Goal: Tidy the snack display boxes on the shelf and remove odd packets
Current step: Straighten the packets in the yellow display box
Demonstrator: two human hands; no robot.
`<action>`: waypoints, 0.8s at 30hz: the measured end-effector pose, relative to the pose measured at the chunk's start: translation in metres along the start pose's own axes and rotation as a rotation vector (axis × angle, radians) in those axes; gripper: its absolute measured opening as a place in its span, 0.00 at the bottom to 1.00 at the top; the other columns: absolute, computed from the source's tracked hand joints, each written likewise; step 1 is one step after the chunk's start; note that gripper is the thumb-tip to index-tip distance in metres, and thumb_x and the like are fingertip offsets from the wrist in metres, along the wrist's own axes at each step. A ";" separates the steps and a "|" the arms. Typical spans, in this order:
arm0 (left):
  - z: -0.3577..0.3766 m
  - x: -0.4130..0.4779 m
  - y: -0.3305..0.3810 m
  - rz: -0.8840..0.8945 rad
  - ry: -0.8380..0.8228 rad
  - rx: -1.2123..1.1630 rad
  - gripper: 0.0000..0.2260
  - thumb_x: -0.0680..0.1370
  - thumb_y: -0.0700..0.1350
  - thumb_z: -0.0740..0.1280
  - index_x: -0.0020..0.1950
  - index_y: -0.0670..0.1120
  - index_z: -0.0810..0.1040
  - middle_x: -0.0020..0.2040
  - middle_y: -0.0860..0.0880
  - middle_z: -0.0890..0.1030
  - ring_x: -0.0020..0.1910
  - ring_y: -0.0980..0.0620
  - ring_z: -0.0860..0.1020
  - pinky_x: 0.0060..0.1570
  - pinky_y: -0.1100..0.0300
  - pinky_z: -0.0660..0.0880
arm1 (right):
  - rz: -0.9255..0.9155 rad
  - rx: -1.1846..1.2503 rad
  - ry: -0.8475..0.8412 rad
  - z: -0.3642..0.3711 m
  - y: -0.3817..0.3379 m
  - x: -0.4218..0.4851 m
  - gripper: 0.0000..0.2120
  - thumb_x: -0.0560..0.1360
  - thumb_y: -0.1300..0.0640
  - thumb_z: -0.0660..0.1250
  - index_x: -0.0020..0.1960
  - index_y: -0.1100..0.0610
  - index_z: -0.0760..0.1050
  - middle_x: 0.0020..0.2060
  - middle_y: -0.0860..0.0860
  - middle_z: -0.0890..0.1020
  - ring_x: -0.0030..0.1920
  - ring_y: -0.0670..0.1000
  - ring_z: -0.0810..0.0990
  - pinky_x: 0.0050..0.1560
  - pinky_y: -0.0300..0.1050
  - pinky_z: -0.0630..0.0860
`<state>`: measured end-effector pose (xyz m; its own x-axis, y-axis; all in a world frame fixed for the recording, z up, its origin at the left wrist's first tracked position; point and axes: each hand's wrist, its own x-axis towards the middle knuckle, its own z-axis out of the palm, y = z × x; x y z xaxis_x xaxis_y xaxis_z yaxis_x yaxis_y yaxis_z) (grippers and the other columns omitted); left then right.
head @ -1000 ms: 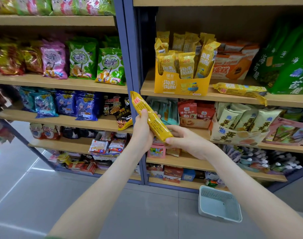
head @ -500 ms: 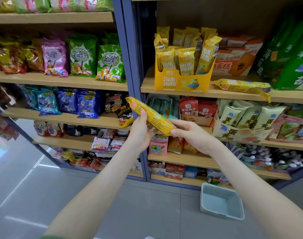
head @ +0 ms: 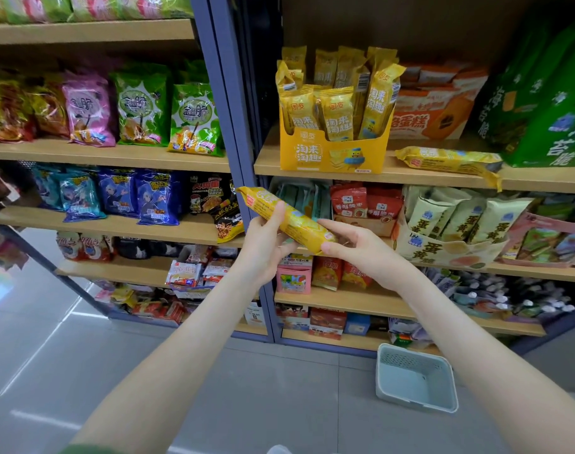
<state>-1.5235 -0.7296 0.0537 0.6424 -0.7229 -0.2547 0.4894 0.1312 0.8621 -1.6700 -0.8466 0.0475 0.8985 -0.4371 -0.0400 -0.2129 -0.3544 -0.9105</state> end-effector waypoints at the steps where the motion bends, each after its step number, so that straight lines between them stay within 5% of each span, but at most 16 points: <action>1: 0.004 0.002 0.000 0.020 0.029 0.035 0.21 0.80 0.46 0.67 0.69 0.42 0.66 0.63 0.42 0.78 0.57 0.46 0.80 0.53 0.46 0.80 | -0.023 -0.059 -0.003 -0.001 -0.002 0.000 0.28 0.77 0.52 0.68 0.74 0.46 0.65 0.69 0.43 0.71 0.66 0.43 0.71 0.66 0.43 0.69; 4: 0.016 0.003 0.009 0.138 0.060 0.182 0.22 0.78 0.40 0.69 0.69 0.42 0.64 0.59 0.45 0.78 0.56 0.47 0.80 0.56 0.45 0.79 | -0.070 -0.095 -0.052 -0.011 -0.011 0.001 0.30 0.74 0.47 0.70 0.73 0.45 0.64 0.67 0.41 0.72 0.63 0.41 0.72 0.61 0.39 0.71; 7: 0.024 0.006 0.025 0.280 -0.224 0.491 0.22 0.78 0.41 0.69 0.70 0.46 0.69 0.60 0.49 0.80 0.59 0.50 0.79 0.57 0.52 0.78 | -0.136 -0.014 0.069 -0.034 -0.026 0.004 0.32 0.72 0.41 0.66 0.73 0.48 0.65 0.64 0.42 0.75 0.64 0.41 0.73 0.61 0.38 0.71; 11: 0.050 0.010 0.046 0.379 -0.427 0.891 0.22 0.76 0.47 0.72 0.70 0.53 0.73 0.63 0.57 0.79 0.62 0.59 0.76 0.63 0.53 0.74 | -0.222 0.186 0.157 -0.067 -0.049 0.006 0.18 0.75 0.51 0.67 0.64 0.47 0.73 0.56 0.40 0.82 0.59 0.41 0.79 0.56 0.39 0.75; 15: 0.076 0.020 0.064 0.629 -0.346 1.007 0.20 0.76 0.49 0.72 0.66 0.49 0.74 0.60 0.56 0.79 0.59 0.60 0.77 0.62 0.59 0.74 | -0.344 0.147 0.289 -0.090 -0.067 0.008 0.12 0.77 0.59 0.67 0.60 0.50 0.75 0.52 0.41 0.83 0.54 0.42 0.81 0.52 0.35 0.76; 19: 0.077 0.041 0.086 1.155 -0.090 1.072 0.19 0.78 0.53 0.67 0.65 0.44 0.74 0.59 0.52 0.76 0.61 0.57 0.72 0.63 0.73 0.64 | -0.563 0.218 0.731 -0.117 -0.087 0.016 0.11 0.78 0.61 0.66 0.56 0.48 0.73 0.46 0.40 0.82 0.51 0.39 0.80 0.51 0.33 0.74; 21: 0.069 0.066 0.102 1.378 -0.006 1.168 0.20 0.79 0.52 0.64 0.67 0.43 0.74 0.64 0.47 0.75 0.66 0.52 0.70 0.68 0.66 0.61 | -0.697 0.242 0.897 -0.129 -0.095 0.026 0.14 0.79 0.64 0.64 0.58 0.48 0.70 0.49 0.40 0.80 0.52 0.37 0.79 0.54 0.33 0.73; 24: 0.060 0.104 0.125 1.429 -0.059 1.387 0.24 0.78 0.54 0.61 0.72 0.46 0.71 0.72 0.45 0.71 0.73 0.47 0.65 0.74 0.50 0.56 | -0.780 0.186 0.931 -0.136 -0.099 0.051 0.16 0.78 0.70 0.61 0.59 0.52 0.66 0.50 0.38 0.79 0.53 0.33 0.77 0.56 0.30 0.71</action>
<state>-1.4312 -0.8296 0.1610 0.0510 -0.6114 0.7897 -0.9957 0.0298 0.0874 -1.6549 -0.9466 0.1918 0.1275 -0.6112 0.7811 0.3857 -0.6950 -0.6068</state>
